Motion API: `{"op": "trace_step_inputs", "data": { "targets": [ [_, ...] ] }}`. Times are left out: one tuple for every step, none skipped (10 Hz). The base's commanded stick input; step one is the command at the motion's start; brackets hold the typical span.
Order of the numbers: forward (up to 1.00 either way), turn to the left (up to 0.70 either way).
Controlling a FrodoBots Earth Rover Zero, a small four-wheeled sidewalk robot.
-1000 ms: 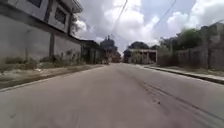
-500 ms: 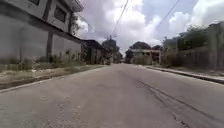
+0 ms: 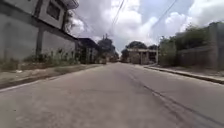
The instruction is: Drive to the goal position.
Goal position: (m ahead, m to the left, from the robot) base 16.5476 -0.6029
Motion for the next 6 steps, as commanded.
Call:
{"op": "trace_step_inputs", "data": {
  "targets": [
    [1.0,0.0],
    [1.0,0.0],
    [1.0,0.0],
    [1.0,-0.02],
    [1.0,-0.23],
    [1.0,-0.31]
  ]
}}
